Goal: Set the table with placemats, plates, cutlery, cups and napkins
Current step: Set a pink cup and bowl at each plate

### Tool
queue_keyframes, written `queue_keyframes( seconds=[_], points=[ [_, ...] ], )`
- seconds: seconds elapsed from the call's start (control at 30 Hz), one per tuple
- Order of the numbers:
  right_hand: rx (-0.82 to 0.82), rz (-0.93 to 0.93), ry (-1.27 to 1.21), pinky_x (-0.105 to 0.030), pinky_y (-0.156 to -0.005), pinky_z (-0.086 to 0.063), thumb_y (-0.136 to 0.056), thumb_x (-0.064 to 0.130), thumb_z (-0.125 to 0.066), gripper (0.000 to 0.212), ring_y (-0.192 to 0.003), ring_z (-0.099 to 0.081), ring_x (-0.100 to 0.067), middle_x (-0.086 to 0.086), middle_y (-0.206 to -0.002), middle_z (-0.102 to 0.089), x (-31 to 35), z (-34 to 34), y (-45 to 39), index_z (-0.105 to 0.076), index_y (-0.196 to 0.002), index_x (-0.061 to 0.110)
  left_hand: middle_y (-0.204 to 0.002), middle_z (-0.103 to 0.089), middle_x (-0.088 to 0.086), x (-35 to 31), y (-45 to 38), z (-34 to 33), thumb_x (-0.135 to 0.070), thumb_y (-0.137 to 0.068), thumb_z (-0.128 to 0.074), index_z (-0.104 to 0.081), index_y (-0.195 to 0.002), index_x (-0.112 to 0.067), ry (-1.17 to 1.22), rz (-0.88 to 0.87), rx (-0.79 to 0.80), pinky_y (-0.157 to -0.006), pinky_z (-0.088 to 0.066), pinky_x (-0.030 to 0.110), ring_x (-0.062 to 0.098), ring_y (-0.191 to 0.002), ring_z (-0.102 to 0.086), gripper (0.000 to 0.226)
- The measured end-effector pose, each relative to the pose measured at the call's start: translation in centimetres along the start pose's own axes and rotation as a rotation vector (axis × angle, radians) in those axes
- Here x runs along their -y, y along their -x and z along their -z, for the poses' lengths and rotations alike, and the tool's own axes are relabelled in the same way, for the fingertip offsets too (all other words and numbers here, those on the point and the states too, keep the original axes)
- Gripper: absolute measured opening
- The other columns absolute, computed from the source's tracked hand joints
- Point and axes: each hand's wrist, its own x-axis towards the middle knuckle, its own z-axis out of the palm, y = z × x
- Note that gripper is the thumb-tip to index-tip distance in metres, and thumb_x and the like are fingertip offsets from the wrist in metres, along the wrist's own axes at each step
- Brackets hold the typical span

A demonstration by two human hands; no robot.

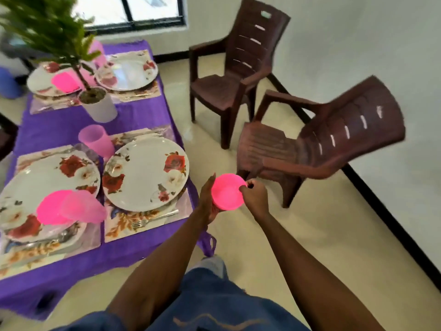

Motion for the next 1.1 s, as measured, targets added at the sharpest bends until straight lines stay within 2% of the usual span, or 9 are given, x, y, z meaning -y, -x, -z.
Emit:
queue_keyframes(
  seconds=[0.13, 0.27, 0.37, 0.47, 0.63, 0.83, 0.93, 1.0, 1.1],
  points=[
    [0.147, 0.088, 0.073, -0.048, -0.06, -0.046, -0.074, 0.018, -0.059, 0.014, -0.066, -0.059, -0.036, -0.01, -0.065, -0.057, 2.2, -3.3, -5.2, -0.055, -0.071, 0.004, -0.128, -0.061, 0.019, -2.0, -3.0, 1.0, -0.064, -0.078, -0.066, -0.059, -0.129, -0.012, 0.156, -0.087, -0.084, -0.081, -0.055, 0.052, 0.041, -0.111, -0.06, 0.073],
    [0.274, 0.235, 0.184, -0.032, -0.055, -0.037, -0.083, 0.012, -0.06, 0.011, -0.066, -0.05, -0.022, -0.005, -0.07, -0.056, 6.0, -6.5, -9.1, -0.06, -0.08, 0.002, -0.116, -0.065, 0.018, -5.0, -5.6, 2.6, -0.058, -0.036, -0.093, -0.062, -0.121, -0.009, 0.276, -0.149, -0.136, -0.087, -0.051, 0.053, 0.037, -0.106, -0.06, 0.103],
    [0.363, 0.28, 0.252, -0.027, -0.048, -0.028, -0.084, 0.011, -0.06, 0.012, -0.061, -0.046, -0.017, 0.001, -0.063, -0.049, 9.1, -9.2, -11.7, -0.056, -0.073, 0.008, -0.121, -0.065, 0.011, -8.7, -6.1, 2.4, -0.057, -0.061, -0.083, -0.064, -0.119, -0.015, 0.384, -0.239, -0.196, -0.092, -0.053, 0.047, 0.029, -0.107, -0.063, 0.074],
    [0.445, 0.326, 0.281, -0.029, -0.055, -0.036, -0.081, 0.014, -0.061, 0.009, -0.069, -0.056, -0.024, -0.002, -0.068, -0.058, 12.1, -12.5, -13.6, -0.062, -0.074, 0.009, -0.128, -0.056, 0.015, -11.3, -7.4, 3.8, -0.059, -0.053, -0.087, -0.043, -0.143, -0.009, 0.432, -0.355, -0.329, -0.111, -0.035, 0.057, 0.035, -0.121, -0.051, 0.112],
    [0.647, 0.473, 0.375, -0.033, -0.061, -0.04, -0.084, 0.019, -0.059, 0.016, -0.071, -0.058, -0.025, -0.005, -0.074, -0.064, 16.4, -18.1, -14.2, -0.067, -0.074, 0.008, -0.112, -0.063, 0.015, -14.2, -6.6, 6.6, -0.057, -0.093, -0.051, -0.06, -0.112, -0.017, 0.547, -0.408, -0.453, -0.095, -0.046, 0.057, 0.034, -0.102, -0.06, 0.045],
    [0.908, 0.634, 0.336, -0.033, -0.055, -0.034, -0.09, 0.021, -0.055, 0.028, -0.062, -0.053, -0.023, -0.003, -0.061, -0.057, 19.1, -23.6, -12.9, -0.059, -0.064, 0.012, -0.119, -0.061, 0.008, -15.1, -6.1, 9.6, -0.046, -0.102, -0.038, -0.055, -0.122, -0.016, 0.707, -0.483, -0.713, -0.09, -0.051, 0.043, 0.021, -0.095, -0.062, 0.04],
    [0.985, 0.598, 0.217, -0.035, -0.049, -0.046, -0.089, 0.022, -0.057, 0.031, -0.059, -0.061, -0.029, -0.003, -0.058, -0.055, 20.9, -25.7, -12.7, -0.054, -0.06, 0.014, -0.111, -0.063, 0.008, -15.2, -6.3, 10.7, -0.048, -0.1, -0.042, -0.057, -0.122, -0.017, 0.857, -0.576, -0.822, -0.104, -0.042, 0.052, 0.03, -0.106, -0.058, 0.04],
    [1.052, 0.597, 0.164, -0.028, -0.04, -0.045, -0.09, 0.019, -0.059, 0.021, -0.06, -0.066, -0.032, -0.008, -0.066, -0.063, 22.3, -27.1, -13.1, -0.062, -0.07, 0.012, -0.116, -0.065, 0.011, -15.4, -6.8, 11.4, -0.05, -0.095, -0.049, -0.062, -0.12, -0.019, 0.92, -0.666, -0.9, -0.103, -0.042, 0.059, 0.036, -0.114, -0.057, 0.042],
    [1.111, 0.599, 0.163, -0.022, -0.036, -0.041, -0.09, 0.016, -0.06, 0.007, -0.062, -0.066, -0.029, -0.009, -0.082, -0.067, 24.4, -28.7, -14.6, -0.064, -0.093, 0.012, -0.112, -0.07, 0.006, -16.0, -7.4, 11.7, -0.045, -0.098, -0.045, -0.067, -0.113, -0.021, 1.022, -0.747, -1.038, -0.096, -0.048, 0.051, 0.033, -0.112, -0.059, 0.036]
  ],
)
